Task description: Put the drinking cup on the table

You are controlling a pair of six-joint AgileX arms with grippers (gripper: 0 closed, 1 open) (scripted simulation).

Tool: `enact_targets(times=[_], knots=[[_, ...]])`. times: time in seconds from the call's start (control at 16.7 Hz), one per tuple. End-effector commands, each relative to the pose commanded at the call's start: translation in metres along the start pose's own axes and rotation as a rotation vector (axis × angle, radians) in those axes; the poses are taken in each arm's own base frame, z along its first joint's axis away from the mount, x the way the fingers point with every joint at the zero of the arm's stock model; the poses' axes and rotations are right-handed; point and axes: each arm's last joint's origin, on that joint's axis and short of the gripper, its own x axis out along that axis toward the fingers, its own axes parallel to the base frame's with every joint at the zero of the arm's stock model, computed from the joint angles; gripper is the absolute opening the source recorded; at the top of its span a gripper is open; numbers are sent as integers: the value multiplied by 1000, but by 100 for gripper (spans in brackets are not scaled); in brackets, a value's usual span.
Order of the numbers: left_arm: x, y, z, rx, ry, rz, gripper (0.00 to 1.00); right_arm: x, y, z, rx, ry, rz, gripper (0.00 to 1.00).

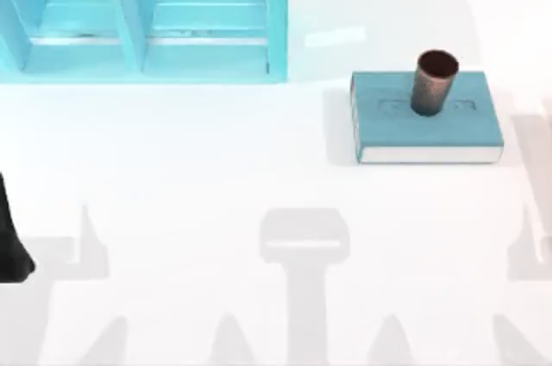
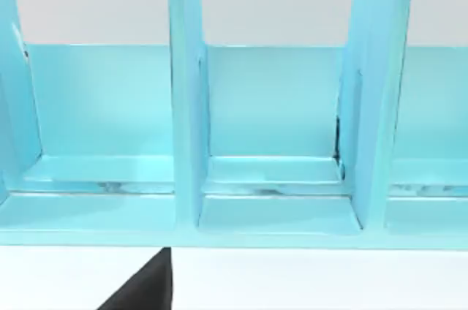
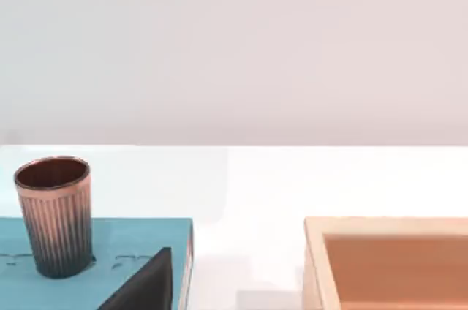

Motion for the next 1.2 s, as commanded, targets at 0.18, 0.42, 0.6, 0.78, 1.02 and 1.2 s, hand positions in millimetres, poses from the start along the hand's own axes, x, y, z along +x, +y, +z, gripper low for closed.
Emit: enact_targets(times=[0.18,0.42,0.6,0.78,1.02,1.2], knots=[[0,0,0,0,0,0,100,0,0,2,1,8,-2,100],[0,0,0,0,0,0,100,1,-3,28,26,113,-32,100],[0,0,0,0,0,0,100,10,-6,70,60,248,-74,100],[0,0,0,0,0,0,100,35,-9,126,100,402,-116,100],[0,0,0,0,0,0,100,100,-12,190,143,642,-153,100],[0,0,0,0,0,0,100,162,-8,207,156,843,-162,100]])
